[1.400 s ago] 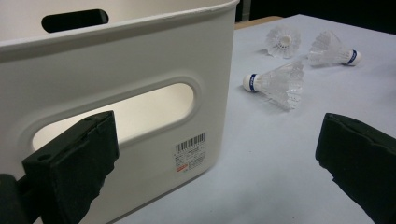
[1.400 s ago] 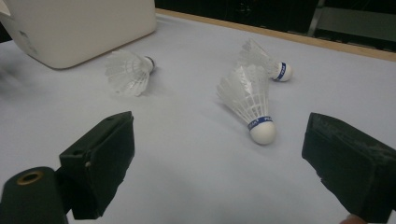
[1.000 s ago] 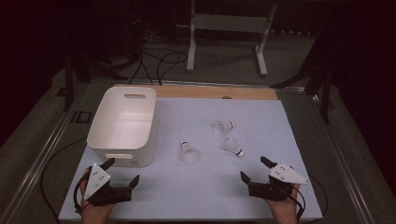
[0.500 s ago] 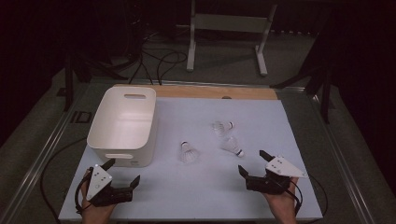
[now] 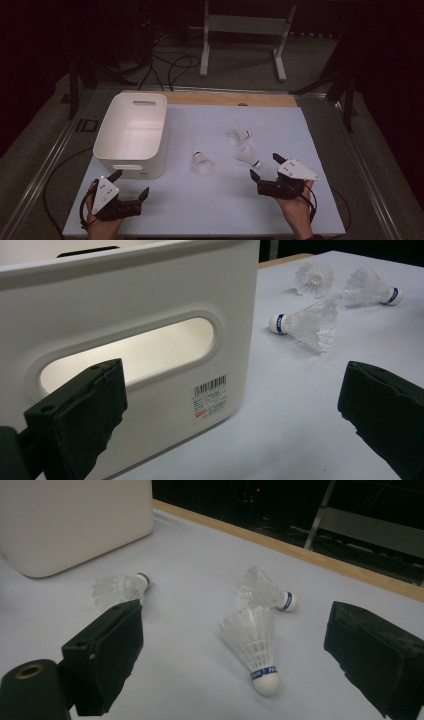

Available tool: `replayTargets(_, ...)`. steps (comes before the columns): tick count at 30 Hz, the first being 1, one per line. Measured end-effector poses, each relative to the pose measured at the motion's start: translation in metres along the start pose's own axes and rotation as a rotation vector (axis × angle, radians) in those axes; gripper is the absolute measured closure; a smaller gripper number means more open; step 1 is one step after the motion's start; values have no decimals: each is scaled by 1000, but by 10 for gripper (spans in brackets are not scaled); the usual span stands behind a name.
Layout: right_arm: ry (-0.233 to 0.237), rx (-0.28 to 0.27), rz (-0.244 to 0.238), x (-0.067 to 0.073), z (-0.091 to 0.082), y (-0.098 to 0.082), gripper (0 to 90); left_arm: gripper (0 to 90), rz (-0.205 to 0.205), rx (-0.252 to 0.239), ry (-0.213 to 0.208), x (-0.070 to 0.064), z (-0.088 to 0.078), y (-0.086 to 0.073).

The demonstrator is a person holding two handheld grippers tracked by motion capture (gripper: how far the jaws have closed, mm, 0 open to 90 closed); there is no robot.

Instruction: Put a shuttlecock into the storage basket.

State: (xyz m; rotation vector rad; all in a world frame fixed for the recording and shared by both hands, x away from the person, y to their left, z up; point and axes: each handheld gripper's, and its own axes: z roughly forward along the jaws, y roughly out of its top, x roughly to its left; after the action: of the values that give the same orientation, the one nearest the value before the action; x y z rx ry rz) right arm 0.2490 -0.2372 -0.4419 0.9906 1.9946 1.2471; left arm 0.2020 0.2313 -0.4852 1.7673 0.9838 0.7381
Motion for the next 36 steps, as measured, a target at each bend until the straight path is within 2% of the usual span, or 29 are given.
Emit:
replayTargets(23,-35,29,-5,-8,24,19,87,2,6,7,0,0,1,0)
replayTargets(36,-52,45,26,-15,38,26,87,2,10,11,1,0,1,0)
